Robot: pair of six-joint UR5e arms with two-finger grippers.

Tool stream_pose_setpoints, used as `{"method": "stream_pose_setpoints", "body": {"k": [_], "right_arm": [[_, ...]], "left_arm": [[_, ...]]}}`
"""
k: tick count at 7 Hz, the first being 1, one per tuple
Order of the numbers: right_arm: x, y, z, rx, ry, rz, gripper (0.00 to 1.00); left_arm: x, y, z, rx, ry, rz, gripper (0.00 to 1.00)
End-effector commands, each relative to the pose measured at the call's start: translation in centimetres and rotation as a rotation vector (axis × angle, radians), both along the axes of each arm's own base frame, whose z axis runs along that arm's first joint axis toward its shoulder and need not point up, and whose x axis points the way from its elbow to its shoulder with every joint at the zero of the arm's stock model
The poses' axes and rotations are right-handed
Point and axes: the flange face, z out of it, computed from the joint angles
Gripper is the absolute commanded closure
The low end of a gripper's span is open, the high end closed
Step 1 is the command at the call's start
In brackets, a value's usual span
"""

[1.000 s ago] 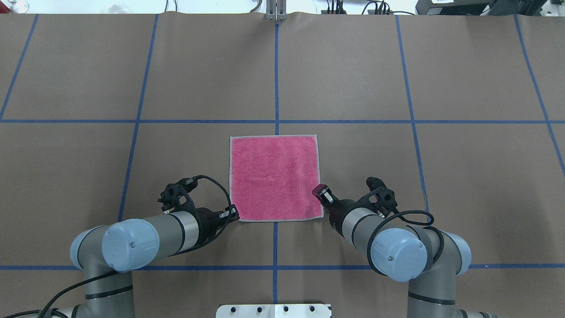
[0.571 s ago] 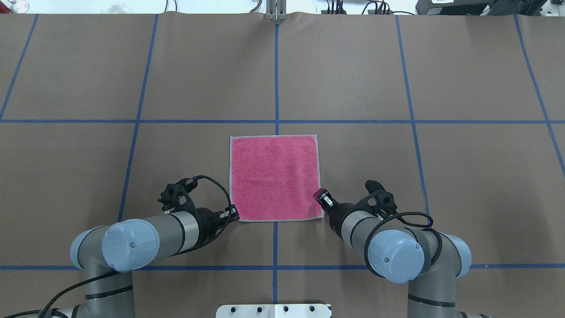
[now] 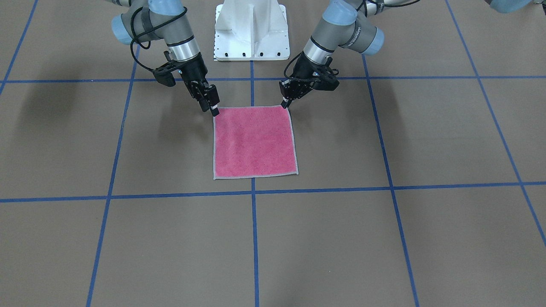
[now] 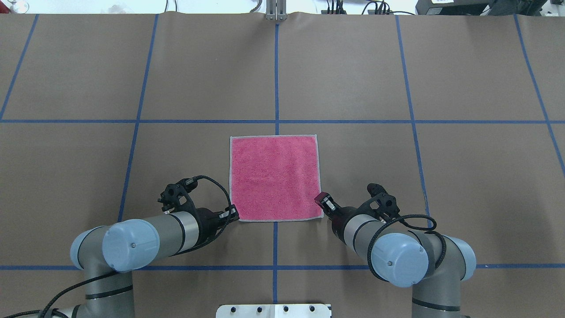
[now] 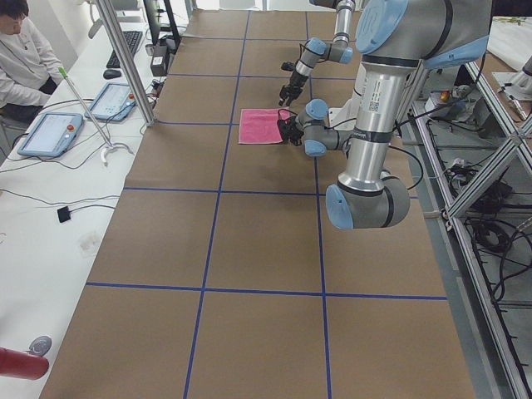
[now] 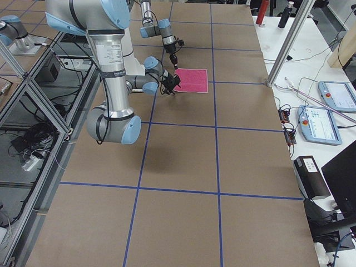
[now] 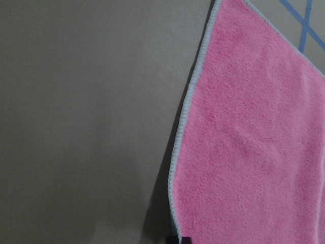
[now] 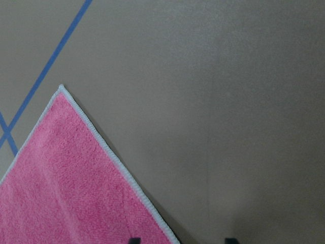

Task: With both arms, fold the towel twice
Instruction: 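Close both grippers on the near corners of the towel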

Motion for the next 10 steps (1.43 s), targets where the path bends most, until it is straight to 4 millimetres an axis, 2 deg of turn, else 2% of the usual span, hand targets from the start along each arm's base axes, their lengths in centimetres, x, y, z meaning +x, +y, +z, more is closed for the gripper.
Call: {"method": "stream_pose_setpoints", "body": {"k": [1, 3, 4, 6, 8, 9, 10], "right_arm": [[-0.7, 0.8, -0.2, -0.003, -0.005, -0.011, 0.37], [-0.9, 1.4, -0.2, -0.002, -0.004, -0.017, 0.37], [-0.9, 1.4, -0.4, -0.003, -0.007, -0.017, 0.42], [-0.8, 1.4, -0.5, -0.017, -0.022, -0.005, 0.77], [-0.5, 1.3, -1.0, -0.027, -0.04, 0.014, 1.0], [-0.3, 1.1, -1.0, -0.023, -0.041, 0.024, 1.0], [1.2, 1.0, -2.5, -0.017, -0.074, 0.028, 1.0]], "left_arm": [[0.0, -0.1, 0.0, 0.0, 0.0, -0.001, 1.0], [0.0, -0.1, 0.0, 0.0, 0.0, -0.001, 1.0], [0.0, -0.1, 0.0, 0.0, 0.0, -0.001, 1.0], [0.0, -0.1, 0.0, 0.0, 0.0, -0.001, 1.0], [0.0, 0.0, 0.0, 0.0, 0.0, 0.0, 1.0], [0.0, 0.0, -0.2, 0.001, 0.004, 0.0, 1.0], [-0.3, 0.1, -0.6, 0.004, 0.011, 0.002, 1.0]]}}
